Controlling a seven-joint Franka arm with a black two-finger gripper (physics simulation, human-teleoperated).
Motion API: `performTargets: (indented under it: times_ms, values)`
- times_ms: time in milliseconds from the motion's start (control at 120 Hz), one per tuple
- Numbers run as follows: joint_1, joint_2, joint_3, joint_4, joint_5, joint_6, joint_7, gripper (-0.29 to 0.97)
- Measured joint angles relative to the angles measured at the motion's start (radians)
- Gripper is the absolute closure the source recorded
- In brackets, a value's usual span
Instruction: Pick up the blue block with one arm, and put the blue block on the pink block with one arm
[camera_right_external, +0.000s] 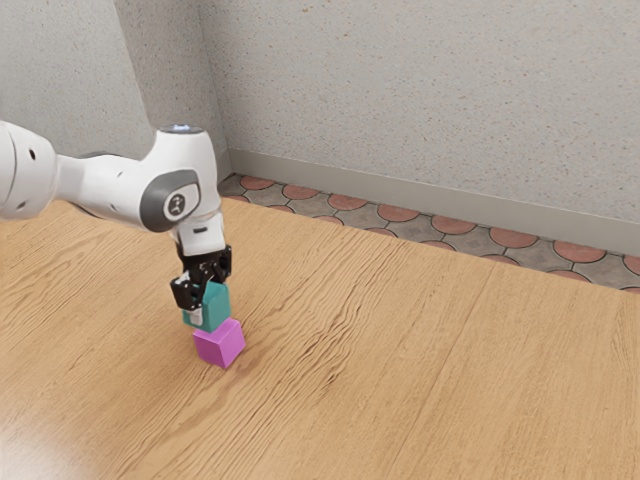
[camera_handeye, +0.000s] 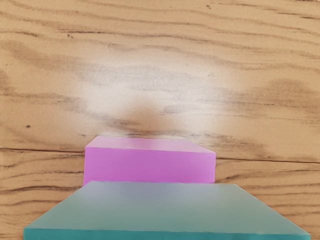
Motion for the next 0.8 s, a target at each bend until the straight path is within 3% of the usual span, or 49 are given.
performTargets:
  times_ms: [250,517,583,717,800]
  values:
    - [0.0,0.01,-0.016,0.0,0.008,0.03,-0.051,0.28]
    - [0.008,0.003,-0.021,-0.011,0.004,0.034,-0.084,0.1]
    - [0.011,-0.044,-0.03,-0.03,0.001,0.031,-0.09,0.07]
    - [0.002,-0.26,-0.088,-0.046,-0.033,-0.047,-0.101,0.04]
    - [-0.005,-0.332,-0.095,0.072,-0.055,-0.165,-0.112,0.03]
